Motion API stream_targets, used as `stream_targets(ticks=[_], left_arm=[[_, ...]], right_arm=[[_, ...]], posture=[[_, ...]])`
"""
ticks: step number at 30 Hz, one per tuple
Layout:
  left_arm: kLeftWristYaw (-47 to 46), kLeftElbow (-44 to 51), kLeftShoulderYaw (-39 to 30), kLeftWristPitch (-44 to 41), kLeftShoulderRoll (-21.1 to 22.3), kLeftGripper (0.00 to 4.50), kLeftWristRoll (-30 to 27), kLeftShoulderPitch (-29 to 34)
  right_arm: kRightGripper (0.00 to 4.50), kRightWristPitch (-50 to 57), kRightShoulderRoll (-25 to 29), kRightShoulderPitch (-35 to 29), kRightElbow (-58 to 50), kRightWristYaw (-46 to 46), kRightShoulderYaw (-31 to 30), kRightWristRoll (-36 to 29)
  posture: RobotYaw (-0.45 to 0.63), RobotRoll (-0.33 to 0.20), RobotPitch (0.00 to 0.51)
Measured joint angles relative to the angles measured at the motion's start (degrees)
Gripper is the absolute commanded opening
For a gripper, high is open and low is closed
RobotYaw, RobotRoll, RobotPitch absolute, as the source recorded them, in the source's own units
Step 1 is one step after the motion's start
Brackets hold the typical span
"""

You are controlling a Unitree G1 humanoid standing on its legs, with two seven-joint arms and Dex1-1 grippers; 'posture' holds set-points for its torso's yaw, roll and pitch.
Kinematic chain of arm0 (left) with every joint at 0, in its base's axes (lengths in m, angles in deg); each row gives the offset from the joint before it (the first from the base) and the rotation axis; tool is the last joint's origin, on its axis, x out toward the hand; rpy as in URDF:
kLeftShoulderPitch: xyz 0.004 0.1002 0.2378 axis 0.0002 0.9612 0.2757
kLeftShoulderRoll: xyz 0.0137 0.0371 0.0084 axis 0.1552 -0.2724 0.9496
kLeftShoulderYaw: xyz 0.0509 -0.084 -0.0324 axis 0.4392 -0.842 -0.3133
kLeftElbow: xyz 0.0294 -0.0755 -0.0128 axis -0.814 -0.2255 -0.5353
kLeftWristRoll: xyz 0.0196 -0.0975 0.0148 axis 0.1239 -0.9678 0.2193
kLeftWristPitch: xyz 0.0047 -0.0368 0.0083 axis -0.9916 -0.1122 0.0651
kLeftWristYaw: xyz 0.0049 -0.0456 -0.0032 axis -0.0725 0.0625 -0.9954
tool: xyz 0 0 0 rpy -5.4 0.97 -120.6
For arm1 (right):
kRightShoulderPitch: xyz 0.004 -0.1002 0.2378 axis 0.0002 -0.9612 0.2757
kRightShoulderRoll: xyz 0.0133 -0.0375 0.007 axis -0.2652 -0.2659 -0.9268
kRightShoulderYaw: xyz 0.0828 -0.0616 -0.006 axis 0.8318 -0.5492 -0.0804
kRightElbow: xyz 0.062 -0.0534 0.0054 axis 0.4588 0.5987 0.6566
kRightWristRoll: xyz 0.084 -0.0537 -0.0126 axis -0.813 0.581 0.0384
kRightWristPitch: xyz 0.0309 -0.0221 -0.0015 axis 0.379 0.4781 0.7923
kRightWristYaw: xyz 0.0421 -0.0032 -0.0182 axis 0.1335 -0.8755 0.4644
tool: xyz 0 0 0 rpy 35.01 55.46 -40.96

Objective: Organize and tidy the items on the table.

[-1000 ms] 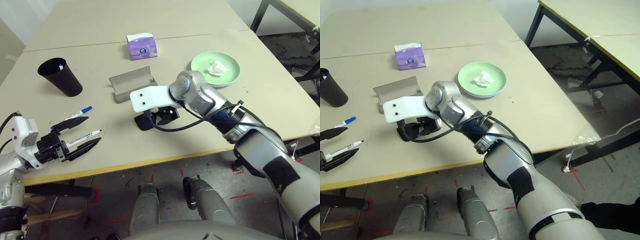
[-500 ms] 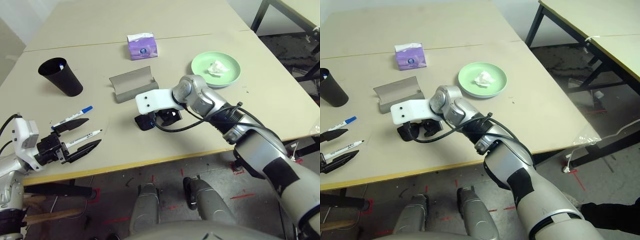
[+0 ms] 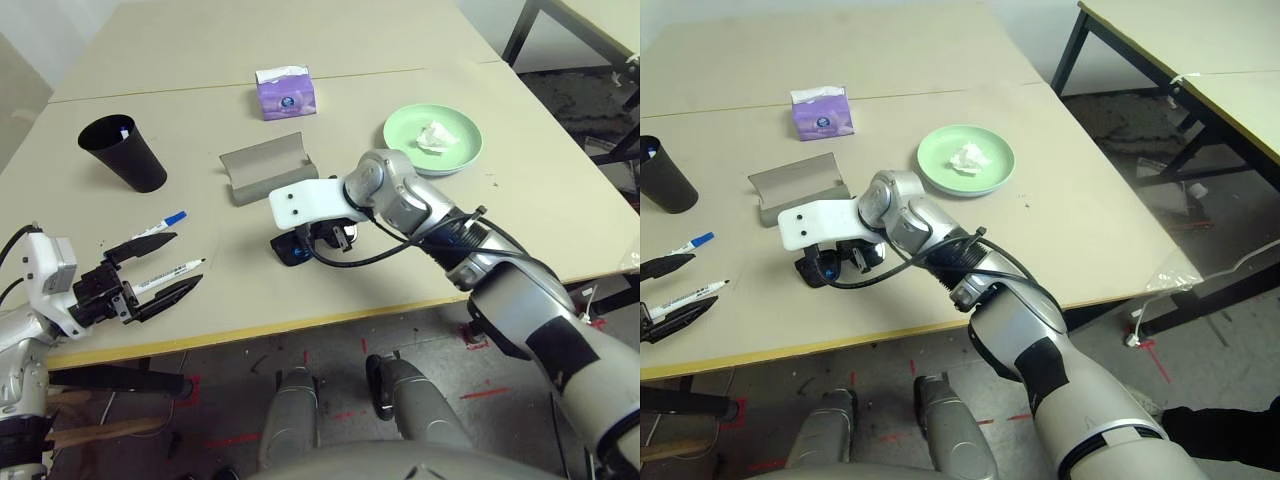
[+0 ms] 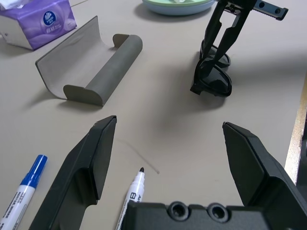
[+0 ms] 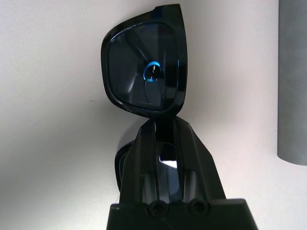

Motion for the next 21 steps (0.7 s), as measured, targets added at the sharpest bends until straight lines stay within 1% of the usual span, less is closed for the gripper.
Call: stream_targets(ticks=[11,15,21], left_arm=[[-0.39,0.06,0.0,0.0,-0.56,4.5,0.0,0.11],[-0.39,0.04,-0.02,0.0,-0.56,4.5,0.0,0.14],[-0.79,-0.17,-0.73,0.0,-0.56,4.5,-0.03,0.1]], right_arm=[[0.2,1.78,1.24,0.69,-2.1,2.42,-0.02,-0.23],[0.15,1.92,1.38,4.12,-1.54,2.4,0.36,-0.38],[0.15,0.14,-0.01,11.24,2.64,-0.23,3.27,-1.36]], posture=[[0.0,0.0,0.164],[0.0,0.0,0.163],[0.0,0.0,0.159]])
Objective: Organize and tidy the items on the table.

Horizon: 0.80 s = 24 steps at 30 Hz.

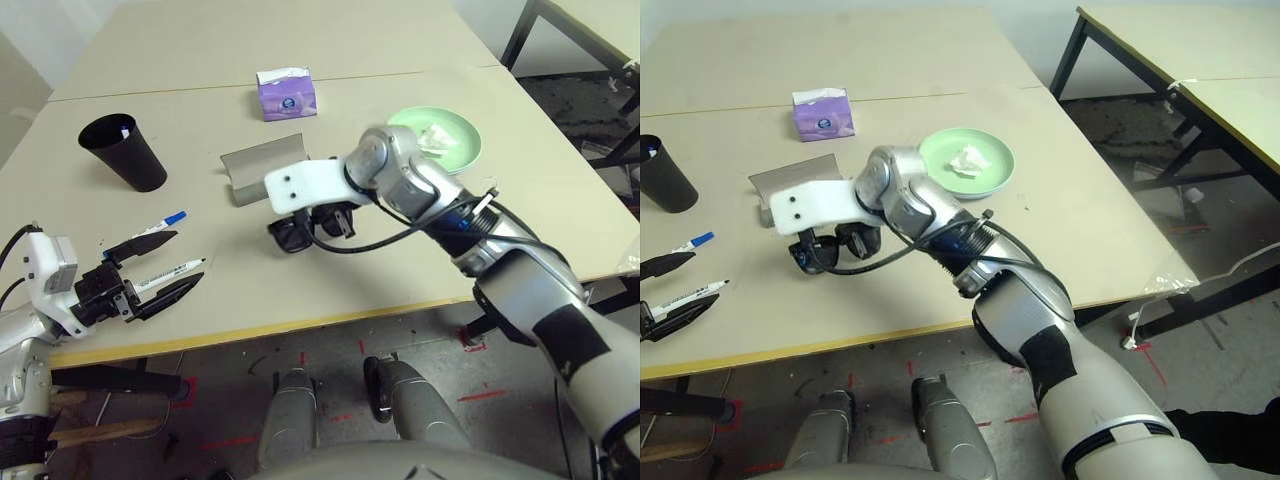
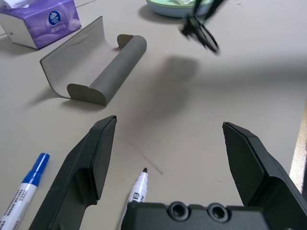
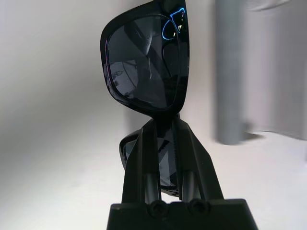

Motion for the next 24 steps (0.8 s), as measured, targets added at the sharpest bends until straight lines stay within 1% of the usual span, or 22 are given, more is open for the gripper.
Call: stream_targets(ticks=[7,12,18,24], left_arm=[[-1.23,-0.03,-0.77,-0.02,-0.09,4.5,-0.11,-0.16],[-2.78,-0.09,-1.51,-0.1,-0.38,4.5,-0.4,-0.66],[-3.85,-0.04,-2.75,-0.2,-0.48,4.5,-0.96,0.16],[-4.4,0.18,-2.97,-0.23,-0.51,4.5,-1.09,0.69]], right_arm=[[0.15,-5.32,-2.83,6.65,8.49,-6.18,2.28,-0.38],[0.15,-11.3,-6.78,11.22,18.46,-15.28,3.37,0.05],[0.15,-16.89,-9.9,12.15,27.87,-23.45,3.39,0.85],[0.15,-20.33,-12.15,13.95,34.0,-29.83,3.42,1.82]], posture=[[0.01,0.0,0.157],[0.02,0.0,0.155],[0.03,0.0,0.154],[0.04,0.0,0.155]])
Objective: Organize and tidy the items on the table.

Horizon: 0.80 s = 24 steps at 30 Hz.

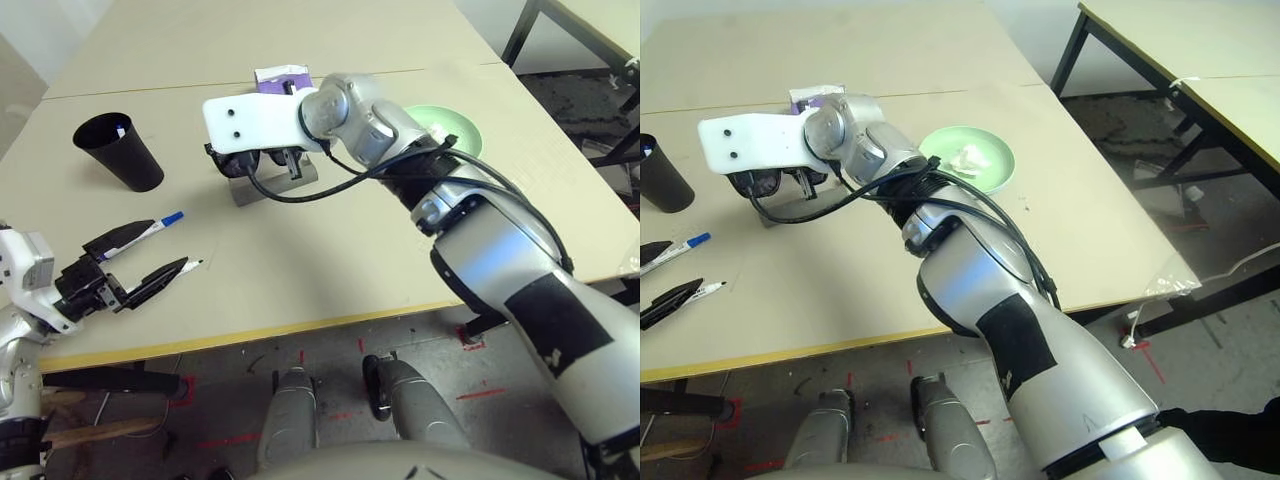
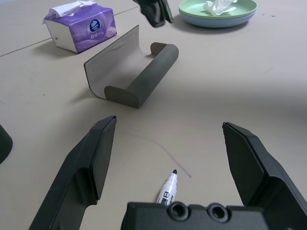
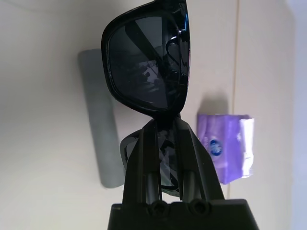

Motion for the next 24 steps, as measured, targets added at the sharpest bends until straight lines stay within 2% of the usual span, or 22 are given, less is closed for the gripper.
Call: stream_targets(ticks=[9,24], left_arm=[[-1.85,1.76,-1.89,-0.19,-0.89,4.5,-0.63,1.65],[-3.07,2.01,-3.4,-0.43,-1.31,4.5,-1.44,2.18]], right_arm=[[0.15,-2.91,-1.06,0.44,4.69,-7.05,0.01,1.22],[0.15,-3.7,-1.78,-1.26,6.58,-8.15,-0.02,3.51]], posture=[[0.06,0.0,0.155],[0.06,0.0,0.167]])
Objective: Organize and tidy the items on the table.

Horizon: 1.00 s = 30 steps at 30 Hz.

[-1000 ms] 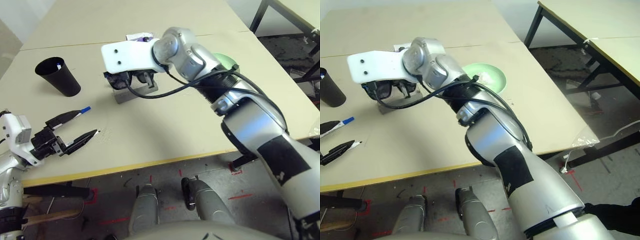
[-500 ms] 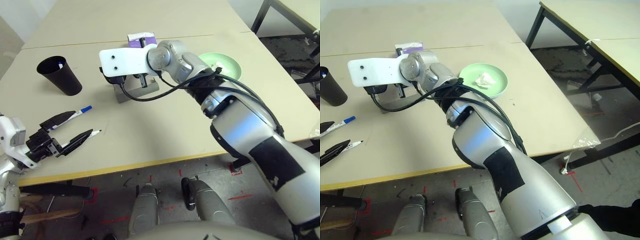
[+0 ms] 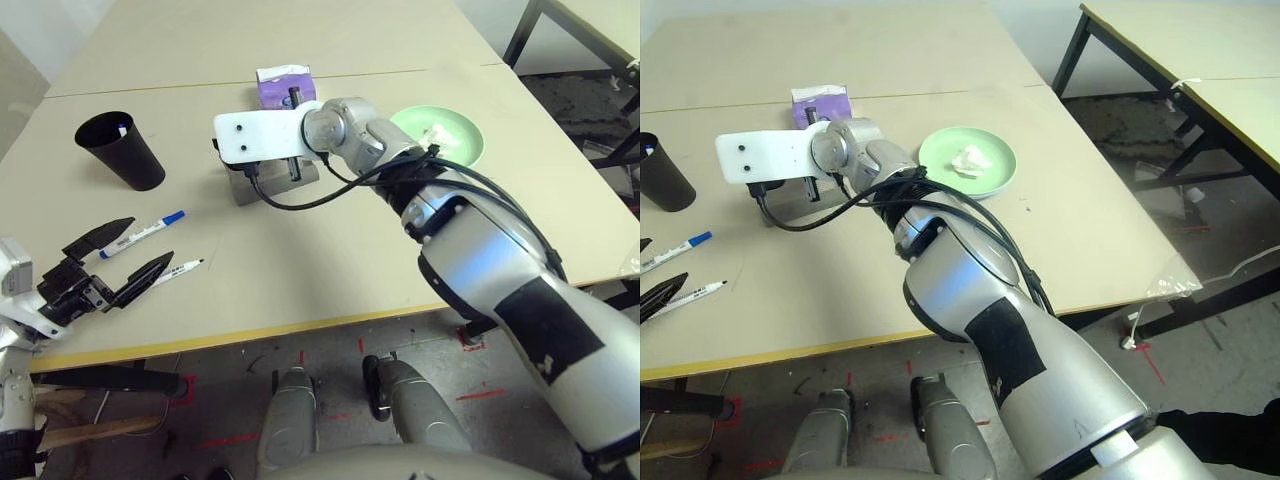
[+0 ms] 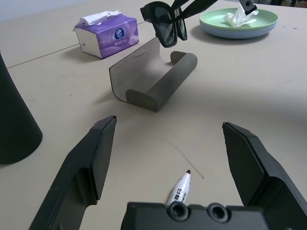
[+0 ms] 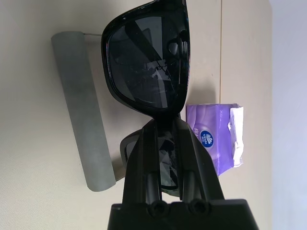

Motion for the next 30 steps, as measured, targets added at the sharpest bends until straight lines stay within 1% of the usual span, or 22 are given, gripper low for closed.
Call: stream_targets(ticks=[13,23,30], left_arm=[[-0.51,2.97,-0.86,-1.34,-0.66,4.5,-0.89,2.42],[-1.44,4.26,-0.86,-2.38,-0.96,4.5,-0.94,2.63],[-3.51,4.49,-0.86,-2.47,-1.83,4.5,-0.93,1.46]], right_arm=[[0.15,-0.01,-0.05,-1.0,0.0,0.28,0.0,0.2],[0.15,0.0,-0.18,-1.62,0.1,-1.34,0.0,1.03],[0.15,0.0,-0.23,-1.72,0.52,-2.91,0.0,1.49]], posture=[[0.07,0.0,0.193],[0.08,0.0,0.191],[0.08,0.0,0.193]])
